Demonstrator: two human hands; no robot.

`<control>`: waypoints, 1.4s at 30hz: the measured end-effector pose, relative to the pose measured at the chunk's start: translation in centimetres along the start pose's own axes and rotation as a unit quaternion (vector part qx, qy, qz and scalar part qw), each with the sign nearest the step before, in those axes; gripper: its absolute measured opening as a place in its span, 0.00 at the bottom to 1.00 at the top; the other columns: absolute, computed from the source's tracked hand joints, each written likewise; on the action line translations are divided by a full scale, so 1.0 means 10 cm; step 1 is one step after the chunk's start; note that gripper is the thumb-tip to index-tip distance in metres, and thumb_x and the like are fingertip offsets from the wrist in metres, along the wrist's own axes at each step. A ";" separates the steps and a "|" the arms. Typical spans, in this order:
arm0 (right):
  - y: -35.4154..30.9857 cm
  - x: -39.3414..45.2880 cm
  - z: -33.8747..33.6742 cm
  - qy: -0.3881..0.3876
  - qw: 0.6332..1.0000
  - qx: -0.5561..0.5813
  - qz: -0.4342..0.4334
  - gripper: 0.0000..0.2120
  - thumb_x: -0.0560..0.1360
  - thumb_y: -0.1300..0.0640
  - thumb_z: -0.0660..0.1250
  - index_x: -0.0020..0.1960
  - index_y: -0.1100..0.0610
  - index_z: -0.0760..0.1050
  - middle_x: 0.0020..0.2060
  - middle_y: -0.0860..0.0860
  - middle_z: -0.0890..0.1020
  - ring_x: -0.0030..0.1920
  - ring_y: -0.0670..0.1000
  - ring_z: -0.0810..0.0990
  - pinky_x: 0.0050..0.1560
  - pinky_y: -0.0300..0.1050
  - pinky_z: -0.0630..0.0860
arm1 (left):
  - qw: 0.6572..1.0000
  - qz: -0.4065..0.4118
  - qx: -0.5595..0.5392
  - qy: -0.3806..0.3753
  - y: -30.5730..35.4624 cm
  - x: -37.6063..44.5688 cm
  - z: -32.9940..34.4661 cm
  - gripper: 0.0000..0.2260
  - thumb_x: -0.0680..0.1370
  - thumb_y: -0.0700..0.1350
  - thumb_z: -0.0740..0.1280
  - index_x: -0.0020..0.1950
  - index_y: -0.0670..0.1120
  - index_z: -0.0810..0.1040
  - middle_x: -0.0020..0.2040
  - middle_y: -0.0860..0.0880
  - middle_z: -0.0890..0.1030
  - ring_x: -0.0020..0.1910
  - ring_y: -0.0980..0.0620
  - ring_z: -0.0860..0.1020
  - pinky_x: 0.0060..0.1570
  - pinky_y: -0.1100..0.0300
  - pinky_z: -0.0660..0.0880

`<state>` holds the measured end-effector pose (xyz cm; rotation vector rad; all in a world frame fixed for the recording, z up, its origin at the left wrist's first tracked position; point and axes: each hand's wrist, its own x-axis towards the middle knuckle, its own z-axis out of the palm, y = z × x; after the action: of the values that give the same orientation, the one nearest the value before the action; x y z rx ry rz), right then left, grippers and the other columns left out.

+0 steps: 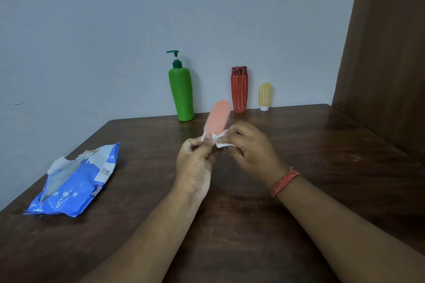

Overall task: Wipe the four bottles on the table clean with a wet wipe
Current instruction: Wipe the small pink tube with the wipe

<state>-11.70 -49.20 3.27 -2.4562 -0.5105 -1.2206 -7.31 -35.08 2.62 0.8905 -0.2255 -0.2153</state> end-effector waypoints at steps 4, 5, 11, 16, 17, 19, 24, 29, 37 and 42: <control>0.04 -0.02 0.00 0.032 0.999 -0.018 0.010 0.10 0.72 0.68 0.70 0.52 0.60 0.83 0.45 0.53 0.80 0.49 0.51 0.78 0.50 0.41 0.75 | 1.000 -0.004 0.005 -0.008 0.01 -0.03 0.02 0.05 0.78 0.39 0.68 0.44 0.41 0.73 0.48 0.35 0.82 0.40 0.47 0.84 0.51 0.51 0.83; 0.03 -0.03 0.00 0.039 0.999 -0.018 0.012 0.10 0.72 0.68 0.71 0.51 0.60 0.82 0.45 0.52 0.80 0.48 0.50 0.78 0.50 0.39 0.74 | 1.000 -0.005 0.012 -0.012 0.01 -0.03 0.02 0.06 0.78 0.39 0.68 0.44 0.41 0.73 0.46 0.36 0.82 0.39 0.48 0.84 0.50 0.52 0.83; 0.02 0.02 -0.05 0.103 0.992 -0.053 0.050 0.06 0.72 0.68 0.72 0.46 0.61 0.80 0.43 0.54 0.79 0.45 0.50 0.76 0.45 0.40 0.73 | 0.995 -0.003 0.084 -0.062 -0.01 -0.10 0.02 0.08 0.78 0.41 0.70 0.44 0.42 0.71 0.44 0.41 0.83 0.38 0.49 0.82 0.56 0.46 0.81; 0.00 -0.03 -0.11 0.102 0.988 0.004 0.119 0.05 0.74 0.66 0.71 0.49 0.59 0.81 0.46 0.51 0.80 0.46 0.45 0.77 0.45 0.31 0.73 | 0.973 0.054 0.219 -0.052 -0.05 -0.10 0.00 0.10 0.79 0.42 0.71 0.45 0.43 0.71 0.48 0.41 0.84 0.43 0.45 0.84 0.59 0.37 0.78; 0.01 -0.04 -0.10 0.098 0.987 0.019 0.124 0.05 0.74 0.66 0.71 0.48 0.59 0.81 0.46 0.50 0.80 0.46 0.44 0.77 0.44 0.31 0.73 | 0.965 0.065 0.250 -0.049 -0.05 -0.08 -0.02 0.10 0.78 0.43 0.72 0.44 0.45 0.71 0.49 0.41 0.84 0.45 0.43 0.85 0.58 0.38 0.79; 0.05 -0.01 -0.14 0.135 0.973 0.059 0.179 0.04 0.74 0.63 0.72 0.47 0.56 0.81 0.44 0.47 0.80 0.44 0.42 0.77 0.43 0.31 0.72 | 0.933 0.095 0.343 -0.059 -0.05 -0.08 -0.05 0.11 0.76 0.48 0.73 0.43 0.50 0.72 0.47 0.44 0.84 0.48 0.42 0.84 0.54 0.40 0.80; 0.16 0.03 -0.26 0.200 0.927 0.116 0.296 0.05 0.76 0.59 0.70 0.46 0.49 0.79 0.43 0.37 0.79 0.47 0.38 0.78 0.44 0.28 0.74 | 0.815 0.165 0.548 -0.089 -0.08 -0.10 -0.01 0.13 0.77 0.48 0.73 0.43 0.53 0.67 0.45 0.52 0.78 0.43 0.53 0.77 0.34 0.66 0.70; 0.17 0.03 -0.28 0.168 0.964 0.015 0.204 0.06 0.75 0.65 0.70 0.47 0.54 0.81 0.45 0.45 0.80 0.46 0.40 0.77 0.49 0.34 0.74 | 0.742 0.273 0.601 -0.117 -0.12 -0.07 -0.02 0.16 0.75 0.43 0.74 0.42 0.51 0.66 0.41 0.55 0.71 0.38 0.55 0.71 0.33 0.67 0.65; 0.30 0.03 -0.31 0.089 0.979 -0.120 0.139 0.09 0.73 0.68 0.68 0.52 0.60 0.83 0.47 0.55 0.81 0.50 0.56 0.79 0.51 0.50 0.77 | 0.692 0.309 0.640 -0.126 -0.10 -0.08 -0.03 0.13 0.75 0.44 0.73 0.47 0.51 0.69 0.45 0.57 0.70 0.41 0.63 0.71 0.34 0.70 0.64; 0.19 0.00 -0.20 -0.021 0.994 -0.104 0.038 0.12 0.71 0.69 0.72 0.53 0.60 0.82 0.48 0.54 0.82 0.51 0.54 0.78 0.53 0.47 0.76 | 0.743 0.291 0.597 -0.086 -0.08 -0.02 -0.06 0.12 0.75 0.43 0.74 0.44 0.49 0.70 0.42 0.55 0.72 0.40 0.56 0.73 0.37 0.53 0.76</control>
<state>-12.22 -51.78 4.10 -2.6522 -0.3093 -1.2503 -7.38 -35.02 1.61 2.0239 -0.8589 0.5253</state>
